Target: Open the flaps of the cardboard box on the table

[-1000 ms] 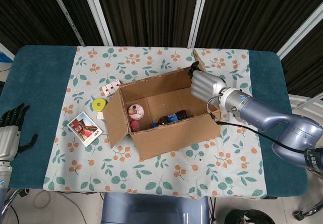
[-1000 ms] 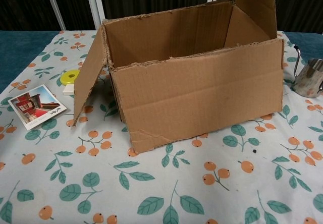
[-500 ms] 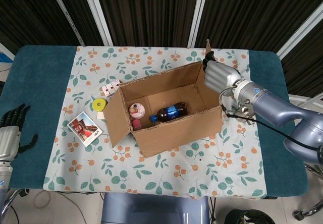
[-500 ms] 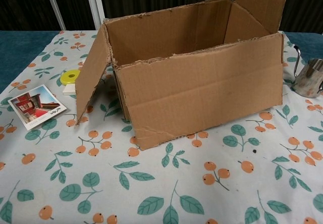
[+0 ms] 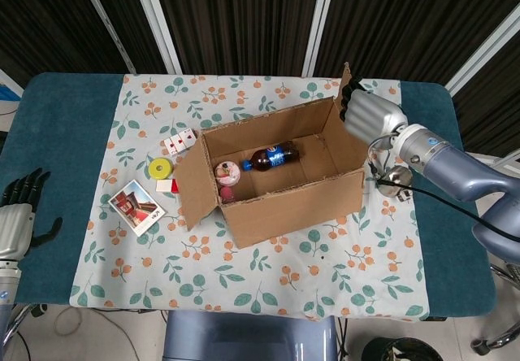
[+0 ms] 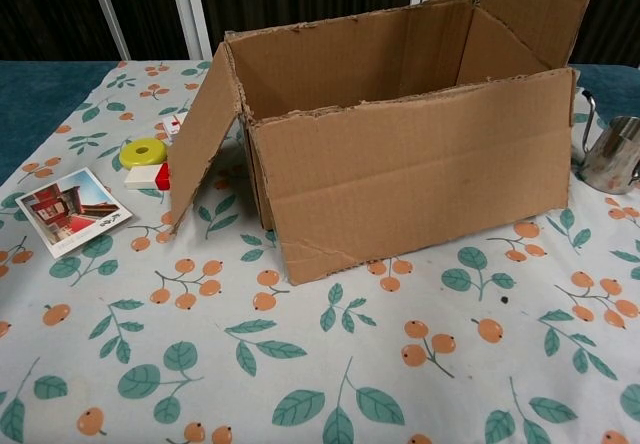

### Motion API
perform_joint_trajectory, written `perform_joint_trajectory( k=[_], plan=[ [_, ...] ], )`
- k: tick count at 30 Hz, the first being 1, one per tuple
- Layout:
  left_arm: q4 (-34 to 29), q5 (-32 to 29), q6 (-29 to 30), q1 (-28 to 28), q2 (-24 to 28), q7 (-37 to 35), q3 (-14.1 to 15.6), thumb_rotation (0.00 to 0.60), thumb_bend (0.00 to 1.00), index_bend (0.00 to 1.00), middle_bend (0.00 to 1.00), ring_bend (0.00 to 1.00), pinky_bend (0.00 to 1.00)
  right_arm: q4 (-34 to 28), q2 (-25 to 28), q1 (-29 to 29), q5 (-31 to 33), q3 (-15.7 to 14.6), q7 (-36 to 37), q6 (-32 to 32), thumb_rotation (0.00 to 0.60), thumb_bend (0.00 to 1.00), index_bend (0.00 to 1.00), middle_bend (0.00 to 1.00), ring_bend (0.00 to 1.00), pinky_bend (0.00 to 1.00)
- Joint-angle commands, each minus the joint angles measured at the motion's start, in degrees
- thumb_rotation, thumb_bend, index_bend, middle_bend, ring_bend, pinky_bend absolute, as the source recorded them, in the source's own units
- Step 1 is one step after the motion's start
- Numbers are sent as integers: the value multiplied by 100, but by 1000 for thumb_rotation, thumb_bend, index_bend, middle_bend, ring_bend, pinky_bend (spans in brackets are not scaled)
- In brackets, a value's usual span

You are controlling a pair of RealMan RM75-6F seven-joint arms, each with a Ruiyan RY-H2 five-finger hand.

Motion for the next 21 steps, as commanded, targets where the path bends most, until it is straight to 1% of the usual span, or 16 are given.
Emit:
perform_joint_trajectory(
  k=[1,13,21],
  plan=[
    [-3,1,-1,1,1,1,0,600,337,0,0,0,14,46,34,-25,-47,5,67,45,600,547,239,246,183,235],
    [-25,2,-12,8,17,-31,-8,600,337,0,0,0,14,217,270,-157,-172,-63,106,-87,600,543,238,246,183,235],
    [-60,45,5,18,29,-37,7,600,337,0,0,0,14,334,183,-474,-130,-205,-29,-36,600,541,238,244,182,235]
  ],
)
